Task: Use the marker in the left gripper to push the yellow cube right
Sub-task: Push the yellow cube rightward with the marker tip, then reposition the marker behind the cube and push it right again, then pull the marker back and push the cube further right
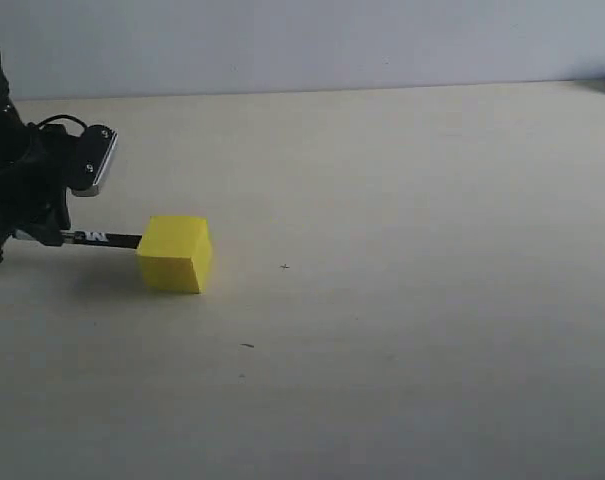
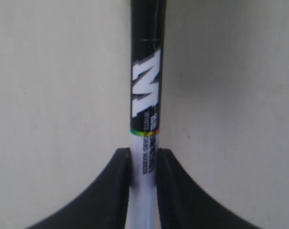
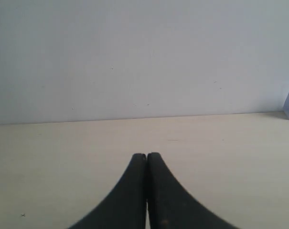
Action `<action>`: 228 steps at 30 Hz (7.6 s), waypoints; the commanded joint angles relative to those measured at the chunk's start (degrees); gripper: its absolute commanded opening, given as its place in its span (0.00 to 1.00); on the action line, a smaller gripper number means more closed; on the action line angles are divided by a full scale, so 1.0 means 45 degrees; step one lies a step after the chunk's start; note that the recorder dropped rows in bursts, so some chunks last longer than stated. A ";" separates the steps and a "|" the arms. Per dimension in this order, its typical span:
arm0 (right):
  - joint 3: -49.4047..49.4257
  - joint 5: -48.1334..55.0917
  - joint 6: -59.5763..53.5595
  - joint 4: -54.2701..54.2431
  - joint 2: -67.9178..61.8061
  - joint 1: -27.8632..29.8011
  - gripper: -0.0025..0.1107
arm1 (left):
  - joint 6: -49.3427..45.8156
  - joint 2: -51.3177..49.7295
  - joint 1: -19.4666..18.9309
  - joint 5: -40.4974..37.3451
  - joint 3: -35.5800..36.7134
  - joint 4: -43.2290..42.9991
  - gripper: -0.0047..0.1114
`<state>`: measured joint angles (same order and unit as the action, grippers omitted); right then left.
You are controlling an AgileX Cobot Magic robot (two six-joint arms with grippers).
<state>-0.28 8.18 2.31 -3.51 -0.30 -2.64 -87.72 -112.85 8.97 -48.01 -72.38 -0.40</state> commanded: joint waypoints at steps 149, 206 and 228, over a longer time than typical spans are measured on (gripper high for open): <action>0.0063 -0.0107 -0.0019 0.0003 0.0067 -0.0010 0.02 | 0.6895 0.1374 0.2209 0.0283 0.2167 0.2178 0.04; 0.0063 -0.0107 -0.0019 0.0003 0.0067 -0.0010 0.02 | 0.4325 -0.2044 0.3087 -0.3166 -0.3756 0.0317 0.04; 0.0063 -0.0107 -0.0019 0.0003 0.0067 -0.0010 0.02 | 0.4233 -0.2151 0.5377 -0.1634 -0.3786 0.0783 0.04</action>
<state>-0.28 8.18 2.31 -3.51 -0.30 -2.64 -68.74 -122.91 31.04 -57.30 -88.94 1.81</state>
